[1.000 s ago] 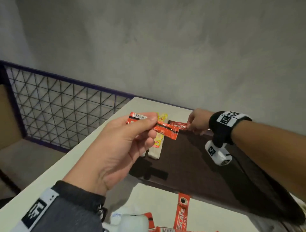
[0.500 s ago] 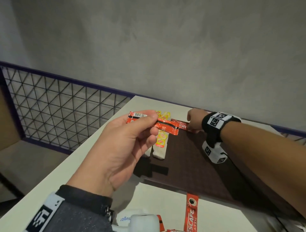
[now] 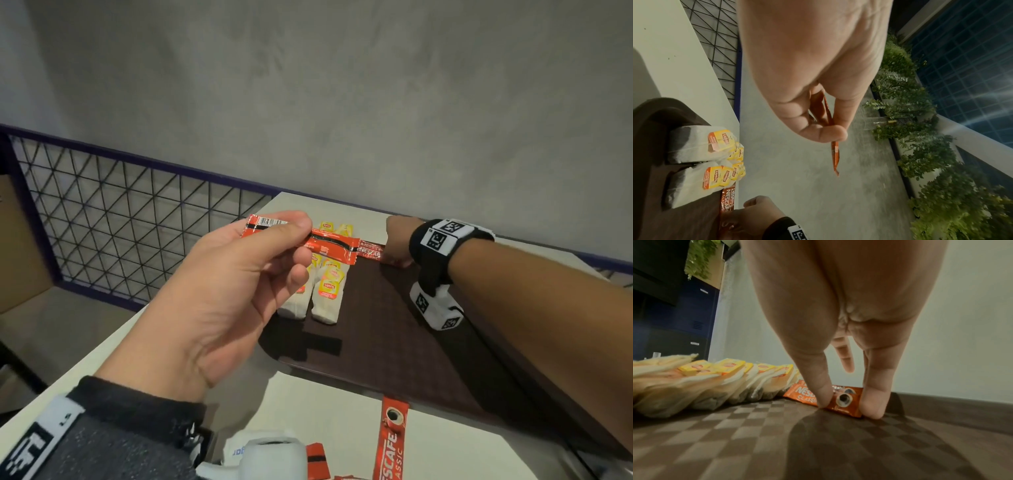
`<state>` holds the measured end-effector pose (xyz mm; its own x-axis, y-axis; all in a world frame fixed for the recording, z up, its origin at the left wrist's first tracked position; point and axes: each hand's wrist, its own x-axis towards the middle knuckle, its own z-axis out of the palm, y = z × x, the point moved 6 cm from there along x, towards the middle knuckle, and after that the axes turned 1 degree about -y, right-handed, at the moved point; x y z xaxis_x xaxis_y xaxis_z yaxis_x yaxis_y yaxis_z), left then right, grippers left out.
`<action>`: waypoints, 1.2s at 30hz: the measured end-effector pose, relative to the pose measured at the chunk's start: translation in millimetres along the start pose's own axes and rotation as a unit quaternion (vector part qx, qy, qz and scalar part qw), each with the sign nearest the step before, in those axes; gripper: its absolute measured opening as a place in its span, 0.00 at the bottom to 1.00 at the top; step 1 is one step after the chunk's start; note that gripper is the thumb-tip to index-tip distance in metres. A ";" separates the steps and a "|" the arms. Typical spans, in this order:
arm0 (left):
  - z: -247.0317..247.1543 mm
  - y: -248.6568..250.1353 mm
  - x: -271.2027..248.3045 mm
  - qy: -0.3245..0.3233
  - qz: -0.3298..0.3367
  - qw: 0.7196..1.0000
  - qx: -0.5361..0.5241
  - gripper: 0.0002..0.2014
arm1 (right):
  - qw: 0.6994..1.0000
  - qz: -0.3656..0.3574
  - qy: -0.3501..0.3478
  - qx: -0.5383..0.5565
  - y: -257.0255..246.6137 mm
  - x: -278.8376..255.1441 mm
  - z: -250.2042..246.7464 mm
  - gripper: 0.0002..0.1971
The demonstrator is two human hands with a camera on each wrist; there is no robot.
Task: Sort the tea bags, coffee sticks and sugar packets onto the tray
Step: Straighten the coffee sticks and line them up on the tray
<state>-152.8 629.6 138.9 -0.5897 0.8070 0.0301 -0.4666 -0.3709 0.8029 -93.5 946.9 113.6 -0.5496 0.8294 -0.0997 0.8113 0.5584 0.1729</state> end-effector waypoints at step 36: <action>92.0 -22.0 -44.8 -0.180 0.015 0.976 0.124 0.08 | 0.817 -0.152 -0.053 0.554 90.5 -301.4 -5.9 0.04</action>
<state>-55.5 643.8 174.6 -0.3105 0.9232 0.2264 -0.2521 -0.3096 0.9168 144.4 747.3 165.1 -0.7864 0.6140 -0.0671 0.3555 0.3611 -0.8621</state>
